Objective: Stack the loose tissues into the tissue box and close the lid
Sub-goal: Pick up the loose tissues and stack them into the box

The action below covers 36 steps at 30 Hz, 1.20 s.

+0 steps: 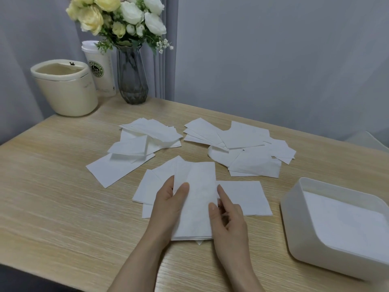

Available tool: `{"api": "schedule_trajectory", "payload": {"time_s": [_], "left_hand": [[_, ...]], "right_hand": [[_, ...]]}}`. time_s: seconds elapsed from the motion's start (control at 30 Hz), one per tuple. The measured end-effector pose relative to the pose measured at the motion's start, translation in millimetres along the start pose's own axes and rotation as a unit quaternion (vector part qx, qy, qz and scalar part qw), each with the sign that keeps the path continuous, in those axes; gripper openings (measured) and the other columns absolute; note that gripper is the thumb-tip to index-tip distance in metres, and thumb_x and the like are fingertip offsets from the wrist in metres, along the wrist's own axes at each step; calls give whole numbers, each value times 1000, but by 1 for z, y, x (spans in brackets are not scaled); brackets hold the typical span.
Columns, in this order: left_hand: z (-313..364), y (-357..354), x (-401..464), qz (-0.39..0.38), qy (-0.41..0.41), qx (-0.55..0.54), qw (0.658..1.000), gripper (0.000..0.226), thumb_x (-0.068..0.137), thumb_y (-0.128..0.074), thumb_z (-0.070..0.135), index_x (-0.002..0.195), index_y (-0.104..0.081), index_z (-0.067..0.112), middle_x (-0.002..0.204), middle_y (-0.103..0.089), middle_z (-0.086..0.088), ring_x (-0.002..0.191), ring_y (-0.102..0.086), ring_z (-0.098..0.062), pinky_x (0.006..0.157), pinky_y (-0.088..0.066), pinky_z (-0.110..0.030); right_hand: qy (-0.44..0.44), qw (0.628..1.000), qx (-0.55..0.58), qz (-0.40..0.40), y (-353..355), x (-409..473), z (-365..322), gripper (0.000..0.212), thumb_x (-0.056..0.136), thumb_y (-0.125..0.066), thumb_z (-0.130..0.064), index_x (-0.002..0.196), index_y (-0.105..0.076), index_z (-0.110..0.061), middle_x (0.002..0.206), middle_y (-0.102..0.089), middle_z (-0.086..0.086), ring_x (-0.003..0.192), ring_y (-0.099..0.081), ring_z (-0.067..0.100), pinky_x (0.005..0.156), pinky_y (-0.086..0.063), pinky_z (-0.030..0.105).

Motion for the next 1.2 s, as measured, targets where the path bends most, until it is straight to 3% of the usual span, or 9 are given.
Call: {"api": "schedule_trajectory", "payload": {"time_s": [0.27,0.43,0.53,0.67,0.77,0.93,1.03,1.1,1.2], "left_hand": [[5,-8,2,146,-56,-72,985,17,97,-52,6,110,-58,15,104,-69,-7,93,-67,-24,80,-53,-39],[7,-30,-9,213,-68,-112,968,27,97,-50,5,121,-54,15,115,-67,-8,107,-64,-26,97,-50,-48],[9,-41,-18,187,-73,-116,973,31,97,-51,5,125,-52,18,118,-67,-6,111,-64,-26,100,-48,-53],[22,-40,-25,135,-105,-107,979,37,94,-55,1,125,-51,21,110,-69,5,104,-67,-15,83,-53,-30],[36,-31,-22,119,-102,-81,984,45,92,-60,6,129,-50,31,117,-67,9,103,-66,-8,84,-53,-27],[49,-31,-24,58,-114,-9,992,39,93,-58,7,123,-64,29,114,-71,12,103,-68,-11,78,-51,-28],[49,-46,-31,38,-117,-1,992,40,94,-57,6,126,-63,29,115,-70,17,105,-66,-5,87,-53,-30],[45,-57,-33,28,-111,-5,993,42,95,-57,9,133,-58,28,123,-67,15,112,-63,-5,97,-51,-33],[39,-73,-33,7,-99,-3,995,47,99,-54,15,142,-47,30,138,-56,12,119,-57,-6,101,-47,-31]], "right_hand": [[-50,982,182,18,12,-7,-6,50,86,-67,-15,127,-51,-39,81,-62,-3,77,-58,5,72,-46,9],[-41,977,207,-4,1,-18,-8,60,86,-67,-14,133,-45,-45,71,-58,0,72,-56,13,75,-46,20],[-14,983,183,1,6,-16,-14,59,90,-63,-7,131,-44,-46,62,-47,-8,62,-50,7,66,-44,15],[9,987,155,26,33,-5,-26,57,92,-56,2,129,-49,-42,69,-45,0,63,-47,12,63,-42,15],[21,992,117,30,56,4,-30,53,93,-52,4,125,-56,-38,75,-41,4,67,-42,15,68,-41,23],[40,996,77,24,85,8,-38,54,96,-48,-1,133,-45,-41,64,-39,-16,64,-42,7,69,-41,21],[40,996,74,36,90,5,-38,56,100,-46,-13,145,-30,-42,79,-52,-10,75,-49,2,79,-46,24],[45,996,72,37,91,3,-39,59,101,-45,-16,149,-23,-43,123,-61,-12,108,-57,5,94,-51,36],[36,995,87,40,102,1,-38,63,101,-44,-13,149,-18,-45,140,-49,-20,106,-59,1,69,-54,20]]}}
Point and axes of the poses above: each hand's wrist, its own x-axis towards the middle knuckle, its own y-axis out of the back of the hand, z = x × y, the point moved 2 cm from there along x, towards the middle knuckle
